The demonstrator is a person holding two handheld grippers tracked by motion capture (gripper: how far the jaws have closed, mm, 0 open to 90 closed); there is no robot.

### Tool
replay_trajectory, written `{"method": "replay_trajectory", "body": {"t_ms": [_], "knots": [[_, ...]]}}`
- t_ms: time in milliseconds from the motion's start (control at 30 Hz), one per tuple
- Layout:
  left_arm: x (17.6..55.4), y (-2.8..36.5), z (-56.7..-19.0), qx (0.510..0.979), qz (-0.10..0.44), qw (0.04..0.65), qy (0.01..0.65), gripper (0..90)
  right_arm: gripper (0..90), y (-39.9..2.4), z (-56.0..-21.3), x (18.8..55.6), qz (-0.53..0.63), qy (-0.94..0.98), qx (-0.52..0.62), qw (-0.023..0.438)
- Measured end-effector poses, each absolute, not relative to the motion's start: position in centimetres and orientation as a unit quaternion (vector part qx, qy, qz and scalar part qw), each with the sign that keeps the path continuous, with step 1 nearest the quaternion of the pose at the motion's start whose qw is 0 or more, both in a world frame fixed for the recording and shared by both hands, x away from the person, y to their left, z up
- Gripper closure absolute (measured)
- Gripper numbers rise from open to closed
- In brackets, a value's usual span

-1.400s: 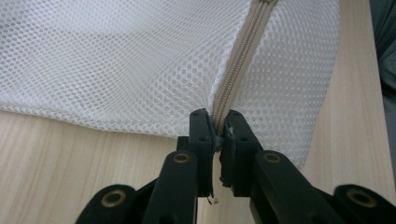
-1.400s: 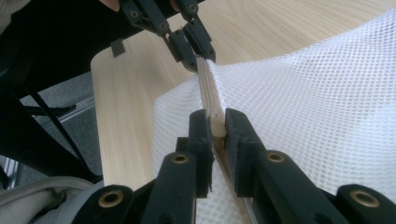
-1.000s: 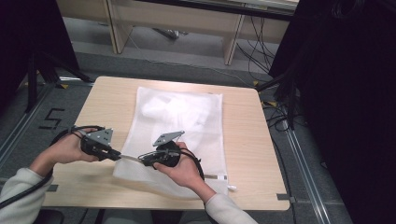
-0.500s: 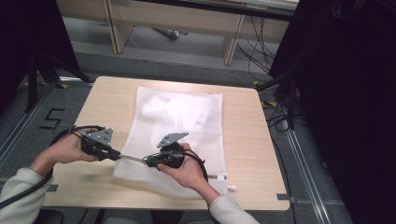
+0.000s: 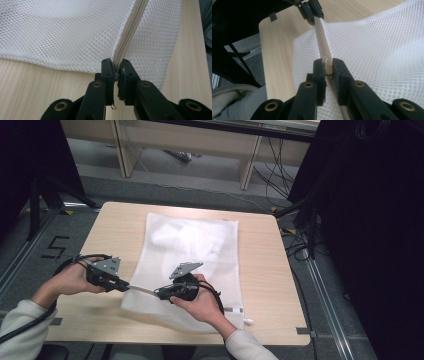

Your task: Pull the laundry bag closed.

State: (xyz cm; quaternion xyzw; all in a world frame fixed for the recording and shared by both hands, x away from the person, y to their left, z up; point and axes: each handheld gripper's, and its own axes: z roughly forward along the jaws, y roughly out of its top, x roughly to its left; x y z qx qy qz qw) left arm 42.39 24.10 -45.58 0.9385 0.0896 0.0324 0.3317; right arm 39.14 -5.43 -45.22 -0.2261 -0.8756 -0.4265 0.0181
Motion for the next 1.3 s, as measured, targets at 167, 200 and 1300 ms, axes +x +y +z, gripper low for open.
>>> {"method": "replay_trajectory", "body": {"t_ms": [167,200,1300], "knots": [[42.4,24.0,-45.7,0.939,0.033,0.330,0.090,82.5,82.3,-5.6,-45.3,39.1,-0.426,-0.876,-0.226,0.017],[42.4,24.1,-45.7,0.939,0.033,0.329,0.089,82.5,82.3,-5.6,-45.4,39.1,-0.425,-0.876,-0.227,0.016],[42.6,24.3,-45.5,0.939,0.037,0.329,0.091,82.4,82.3,-8.0,-45.1,38.9,-0.425,-0.876,-0.228,0.008]]}}
